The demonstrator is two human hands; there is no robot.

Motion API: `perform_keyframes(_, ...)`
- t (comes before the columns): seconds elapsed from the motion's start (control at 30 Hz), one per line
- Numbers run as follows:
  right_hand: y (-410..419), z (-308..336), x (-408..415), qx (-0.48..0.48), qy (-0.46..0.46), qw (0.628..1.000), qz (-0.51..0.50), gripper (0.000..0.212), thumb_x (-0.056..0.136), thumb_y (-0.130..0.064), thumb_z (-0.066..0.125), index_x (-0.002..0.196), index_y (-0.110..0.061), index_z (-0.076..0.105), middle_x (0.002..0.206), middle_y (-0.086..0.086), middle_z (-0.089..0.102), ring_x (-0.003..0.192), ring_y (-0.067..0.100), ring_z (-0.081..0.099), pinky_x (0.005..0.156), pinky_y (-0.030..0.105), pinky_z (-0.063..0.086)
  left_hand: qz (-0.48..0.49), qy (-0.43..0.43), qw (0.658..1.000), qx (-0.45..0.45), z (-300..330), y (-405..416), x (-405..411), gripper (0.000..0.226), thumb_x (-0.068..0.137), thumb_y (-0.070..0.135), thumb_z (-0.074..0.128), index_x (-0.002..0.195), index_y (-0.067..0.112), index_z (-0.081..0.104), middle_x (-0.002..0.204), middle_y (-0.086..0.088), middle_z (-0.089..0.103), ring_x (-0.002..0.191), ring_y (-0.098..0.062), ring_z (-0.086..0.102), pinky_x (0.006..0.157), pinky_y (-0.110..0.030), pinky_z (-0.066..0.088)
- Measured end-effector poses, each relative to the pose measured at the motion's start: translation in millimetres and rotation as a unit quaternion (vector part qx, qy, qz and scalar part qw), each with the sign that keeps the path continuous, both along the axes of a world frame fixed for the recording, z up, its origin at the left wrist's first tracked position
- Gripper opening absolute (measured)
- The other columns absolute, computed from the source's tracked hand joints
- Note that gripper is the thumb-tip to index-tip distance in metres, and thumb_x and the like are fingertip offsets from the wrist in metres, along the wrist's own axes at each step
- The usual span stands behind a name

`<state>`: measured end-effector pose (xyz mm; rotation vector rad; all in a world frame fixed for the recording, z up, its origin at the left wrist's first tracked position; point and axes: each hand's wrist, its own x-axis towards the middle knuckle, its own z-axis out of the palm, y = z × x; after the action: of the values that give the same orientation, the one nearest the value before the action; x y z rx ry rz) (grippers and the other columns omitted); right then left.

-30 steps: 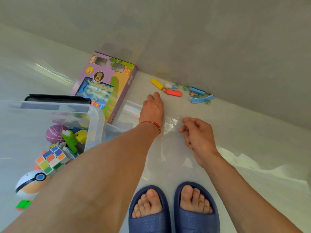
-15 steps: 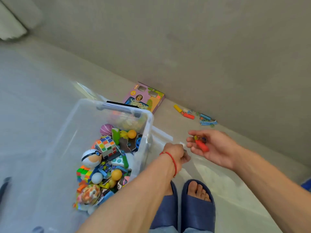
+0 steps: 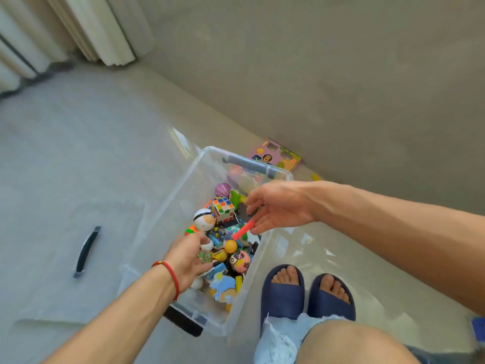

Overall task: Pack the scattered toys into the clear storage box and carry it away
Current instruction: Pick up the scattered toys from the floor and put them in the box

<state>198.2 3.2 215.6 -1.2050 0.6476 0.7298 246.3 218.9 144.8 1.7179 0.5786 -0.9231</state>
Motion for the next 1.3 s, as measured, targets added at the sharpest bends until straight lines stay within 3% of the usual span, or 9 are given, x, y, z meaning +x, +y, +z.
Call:
perform_keyframes(0.1,-12,-2,-5,-0.037,-0.016,0.999,-0.005,0.051,0.105,-0.021,0.044,0.150,0.002,0.033,0.148,0.030,0.039,0.133,0.039,0.047,0.110,0.045,0.043,-0.011,-0.012,1.000,0.018,6,2,-10,0.035,0.093,0.015,0.054,0.127,0.007,0.049,0.133,-0.025,0.047,0.122,-0.042,0.051,0.092,-0.054,0.052)
perform_keyframes(0.23,-78,-17,-16,-0.212,-0.050,0.969,-0.114,0.029,0.099,-0.020,0.053,0.121,-0.001,0.060,0.114,0.017,0.063,0.102,0.030,0.065,0.088,0.042,0.058,-0.095,-0.155,0.983,0.010,17,-42,-21,0.016,0.091,0.010,0.052,0.100,0.017,0.065,0.106,-0.007,0.061,0.091,-0.018,0.059,0.085,-0.041,0.058)
perform_keyframes(0.4,-174,-60,-59,-0.383,0.021,0.910,-0.156,0.015,0.101,-0.011,0.045,0.106,-0.009,0.058,0.079,0.015,0.056,0.063,0.028,0.056,0.055,0.027,0.047,-0.231,-0.274,0.931,-0.065,27,-134,-46,0.023,0.082,0.018,0.055,0.097,0.029,0.069,0.098,0.008,0.069,0.098,-0.012,0.066,0.091,-0.041,0.056)
perform_keyframes(0.5,-212,-104,-85,-0.512,0.086,0.855,0.013,0.023,0.095,-0.010,0.048,0.096,0.004,0.066,0.090,0.021,0.069,0.080,0.038,0.069,0.070,0.041,0.058,-0.289,-0.271,0.916,-0.072,0,-191,-56,0.024,0.086,0.015,0.055,0.103,0.026,0.068,0.101,0.007,0.067,0.098,-0.013,0.065,0.089,-0.034,0.055)
perform_keyframes(0.6,-230,-149,-102,-0.589,0.100,0.796,0.096,0.023,0.092,-0.021,0.049,0.103,-0.007,0.064,0.098,0.017,0.064,0.088,0.036,0.062,0.068,0.033,0.045,-0.320,-0.221,0.920,-0.050,-47,-247,-58,0.027,0.087,0.013,0.056,0.110,0.023,0.065,0.112,0.001,0.066,0.102,-0.018,0.063,0.086,-0.030,0.053)
perform_keyframes(0.83,-250,-249,-73,-0.666,-0.024,0.737,0.114,0.033,0.089,-0.016,0.056,0.121,-0.011,0.063,0.121,0.016,0.062,0.112,0.037,0.059,0.088,0.039,0.048,-0.365,-0.253,0.892,0.083,-153,-357,-8,0.039,0.088,0.007,0.055,0.125,0.013,0.062,0.129,-0.009,0.062,0.124,-0.028,0.055,0.102,-0.031,0.043)
perform_keyframes(0.93,-256,-279,-42,-0.691,-0.086,0.711,0.102,0.035,0.089,-0.012,0.056,0.124,-0.013,0.062,0.120,0.011,0.061,0.112,0.034,0.055,0.090,0.041,0.049,-0.398,-0.340,0.844,0.117,-182,-388,17,0.040,0.087,0.003,0.057,0.126,0.013,0.061,0.128,-0.011,0.062,0.122,-0.028,0.055,0.100,-0.029,0.042)
perform_keyframes(1.13,-258,-310,-3,-0.712,-0.097,0.685,0.120,0.032,0.099,-0.013,0.046,0.130,-0.011,0.051,0.124,0.010,0.055,0.116,0.030,0.050,0.090,0.044,0.048,-0.589,-0.452,0.657,0.130,-243,-405,44,0.042,0.077,-0.002,0.057,0.118,0.008,0.064,0.127,-0.013,0.060,0.124,-0.032,0.050,0.104,-0.032,0.039)
perform_keyframes(1.3,-244,-323,-3,-0.767,-0.065,0.626,0.126,0.040,0.096,-0.002,0.043,0.137,-0.004,0.042,0.124,0.014,0.054,0.110,0.028,0.058,0.079,0.037,0.051,-0.548,-0.543,0.622,0.134,-261,-402,49,0.024,0.078,0.006,0.065,0.100,0.011,0.073,0.105,-0.012,0.064,0.104,-0.035,0.052,0.086,-0.035,0.044)
